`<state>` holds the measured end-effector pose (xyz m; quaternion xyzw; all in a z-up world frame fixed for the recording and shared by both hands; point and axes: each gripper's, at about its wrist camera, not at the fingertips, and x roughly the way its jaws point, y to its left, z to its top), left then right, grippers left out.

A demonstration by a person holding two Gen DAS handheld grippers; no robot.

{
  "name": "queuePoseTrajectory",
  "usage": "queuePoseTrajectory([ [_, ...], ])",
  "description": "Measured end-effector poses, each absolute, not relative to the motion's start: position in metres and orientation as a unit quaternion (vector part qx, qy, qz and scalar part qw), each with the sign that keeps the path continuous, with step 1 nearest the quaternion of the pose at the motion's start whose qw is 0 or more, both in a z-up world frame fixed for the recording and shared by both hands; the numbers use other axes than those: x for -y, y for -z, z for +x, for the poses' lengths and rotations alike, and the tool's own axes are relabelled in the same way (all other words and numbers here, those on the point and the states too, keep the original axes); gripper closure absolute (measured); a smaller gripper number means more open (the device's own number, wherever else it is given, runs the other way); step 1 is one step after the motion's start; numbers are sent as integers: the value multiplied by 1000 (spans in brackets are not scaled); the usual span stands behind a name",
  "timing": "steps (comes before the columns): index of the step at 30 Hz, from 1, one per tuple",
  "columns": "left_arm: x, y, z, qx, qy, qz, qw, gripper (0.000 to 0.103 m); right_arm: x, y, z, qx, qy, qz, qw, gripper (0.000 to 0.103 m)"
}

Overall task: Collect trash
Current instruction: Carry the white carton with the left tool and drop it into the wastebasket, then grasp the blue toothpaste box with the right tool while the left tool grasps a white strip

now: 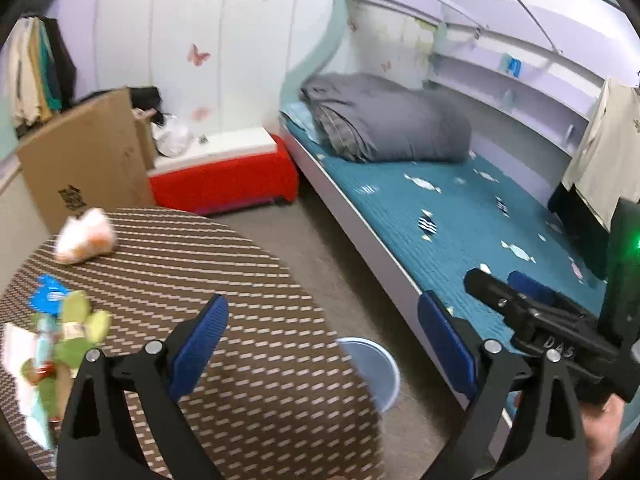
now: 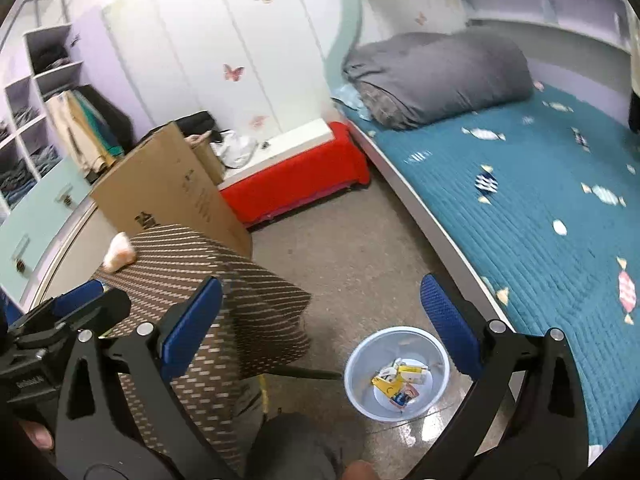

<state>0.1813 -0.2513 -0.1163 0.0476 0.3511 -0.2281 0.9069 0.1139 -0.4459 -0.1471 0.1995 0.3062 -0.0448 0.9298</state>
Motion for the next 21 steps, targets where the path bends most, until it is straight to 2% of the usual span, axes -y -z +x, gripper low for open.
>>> queuePoseTrajectory([
  [11,144,90,155,-310,171,31,935,9,337,108,109,-305,-16,135,942,6],
  [21,58,93,145,-301,111,8,947,9,254,101,123,-312,-70,104,942,6],
])
